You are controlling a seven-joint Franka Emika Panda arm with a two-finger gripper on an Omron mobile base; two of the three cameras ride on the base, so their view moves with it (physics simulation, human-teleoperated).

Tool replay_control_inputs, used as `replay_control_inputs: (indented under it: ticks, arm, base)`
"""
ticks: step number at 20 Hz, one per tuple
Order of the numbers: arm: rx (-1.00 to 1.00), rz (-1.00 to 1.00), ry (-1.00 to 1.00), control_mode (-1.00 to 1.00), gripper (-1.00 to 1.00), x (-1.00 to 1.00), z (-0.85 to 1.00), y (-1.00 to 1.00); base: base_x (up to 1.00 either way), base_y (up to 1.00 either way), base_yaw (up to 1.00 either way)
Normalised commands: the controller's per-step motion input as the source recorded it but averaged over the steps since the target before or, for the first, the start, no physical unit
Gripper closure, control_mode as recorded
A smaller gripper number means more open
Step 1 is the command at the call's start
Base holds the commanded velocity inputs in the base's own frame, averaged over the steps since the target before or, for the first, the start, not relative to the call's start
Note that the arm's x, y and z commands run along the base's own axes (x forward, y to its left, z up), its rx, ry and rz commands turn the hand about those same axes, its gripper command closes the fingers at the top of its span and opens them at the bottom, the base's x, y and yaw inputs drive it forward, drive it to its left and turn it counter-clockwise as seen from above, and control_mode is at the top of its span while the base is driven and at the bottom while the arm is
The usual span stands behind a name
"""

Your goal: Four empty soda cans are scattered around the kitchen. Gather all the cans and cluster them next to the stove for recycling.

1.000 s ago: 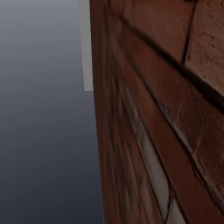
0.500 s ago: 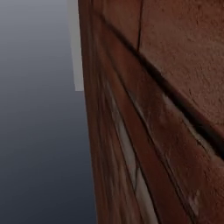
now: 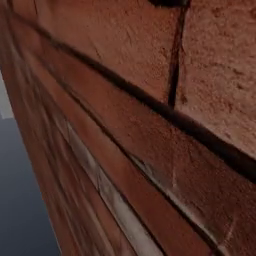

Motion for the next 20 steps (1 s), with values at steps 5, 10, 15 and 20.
replay_control_inputs:
  ticks: [5,10,15,20]
  arm:
    - [0.0,0.0,0.0,1.0,1.0,0.0,0.0,0.0]
    - [0.0,0.0,0.0,1.0,1.0,0.0,0.0,0.0]
    - [0.0,0.0,0.0,1.0,1.0,0.0,0.0,0.0]
    - [0.0,0.0,0.0,1.0,1.0,0.0,0.0,0.0]
  base:
    - [0.0,-0.24,-0.81]
    - [0.13,-0.31,-0.77]
    - [0.31,-0.41,-0.69]
    - [0.38,-0.39,-0.65]
